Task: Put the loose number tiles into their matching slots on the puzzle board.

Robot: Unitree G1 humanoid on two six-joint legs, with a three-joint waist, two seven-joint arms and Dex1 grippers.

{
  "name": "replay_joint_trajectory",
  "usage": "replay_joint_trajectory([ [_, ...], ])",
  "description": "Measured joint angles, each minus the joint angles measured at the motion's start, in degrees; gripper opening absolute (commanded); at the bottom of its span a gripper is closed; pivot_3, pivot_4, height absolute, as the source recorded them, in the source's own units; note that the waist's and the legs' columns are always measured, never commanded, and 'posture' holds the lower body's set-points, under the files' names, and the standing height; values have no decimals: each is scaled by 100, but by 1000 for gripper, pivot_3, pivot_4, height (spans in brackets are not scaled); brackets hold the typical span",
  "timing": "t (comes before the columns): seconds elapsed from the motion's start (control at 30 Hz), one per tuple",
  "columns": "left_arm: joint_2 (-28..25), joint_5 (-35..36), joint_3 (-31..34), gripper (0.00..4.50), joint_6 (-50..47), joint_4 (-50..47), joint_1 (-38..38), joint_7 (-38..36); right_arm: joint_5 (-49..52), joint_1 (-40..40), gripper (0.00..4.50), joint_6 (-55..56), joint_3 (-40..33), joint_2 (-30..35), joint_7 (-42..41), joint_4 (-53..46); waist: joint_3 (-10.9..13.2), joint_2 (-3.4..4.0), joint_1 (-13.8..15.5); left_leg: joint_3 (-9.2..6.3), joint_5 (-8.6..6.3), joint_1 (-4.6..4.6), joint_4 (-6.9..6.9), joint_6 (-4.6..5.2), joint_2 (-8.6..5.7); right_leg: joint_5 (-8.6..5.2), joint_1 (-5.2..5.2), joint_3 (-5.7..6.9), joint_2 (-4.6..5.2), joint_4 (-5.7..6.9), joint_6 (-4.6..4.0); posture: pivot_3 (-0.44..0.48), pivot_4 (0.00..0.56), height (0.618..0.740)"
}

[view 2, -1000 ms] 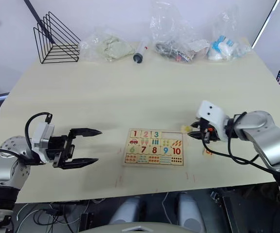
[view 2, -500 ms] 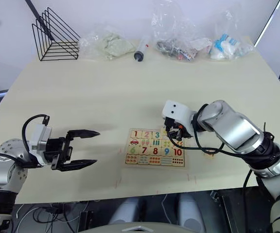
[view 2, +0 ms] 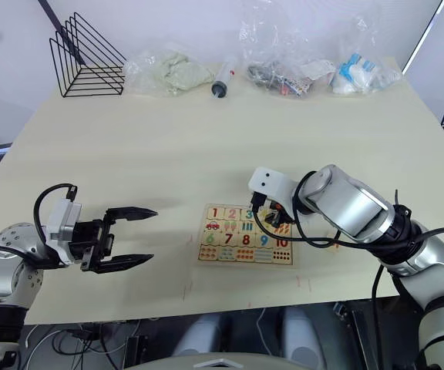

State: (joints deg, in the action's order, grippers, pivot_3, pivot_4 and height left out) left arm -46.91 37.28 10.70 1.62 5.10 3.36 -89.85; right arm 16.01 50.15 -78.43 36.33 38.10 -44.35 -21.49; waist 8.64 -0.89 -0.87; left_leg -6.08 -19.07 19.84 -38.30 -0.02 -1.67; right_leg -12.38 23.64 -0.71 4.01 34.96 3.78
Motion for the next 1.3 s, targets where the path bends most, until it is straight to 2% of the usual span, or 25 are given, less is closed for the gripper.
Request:
replay_joint_trajectory([
  [1.3, 3, -4, 2, 4500, -38, 0, 6, -39, -13, 17, 985, 369, 320, 140, -3, 29, -1, -1, -8, 1, 0, 0, 0, 0, 0, 1, 0, 0, 0, 1, 0, 0, 150, 740],
])
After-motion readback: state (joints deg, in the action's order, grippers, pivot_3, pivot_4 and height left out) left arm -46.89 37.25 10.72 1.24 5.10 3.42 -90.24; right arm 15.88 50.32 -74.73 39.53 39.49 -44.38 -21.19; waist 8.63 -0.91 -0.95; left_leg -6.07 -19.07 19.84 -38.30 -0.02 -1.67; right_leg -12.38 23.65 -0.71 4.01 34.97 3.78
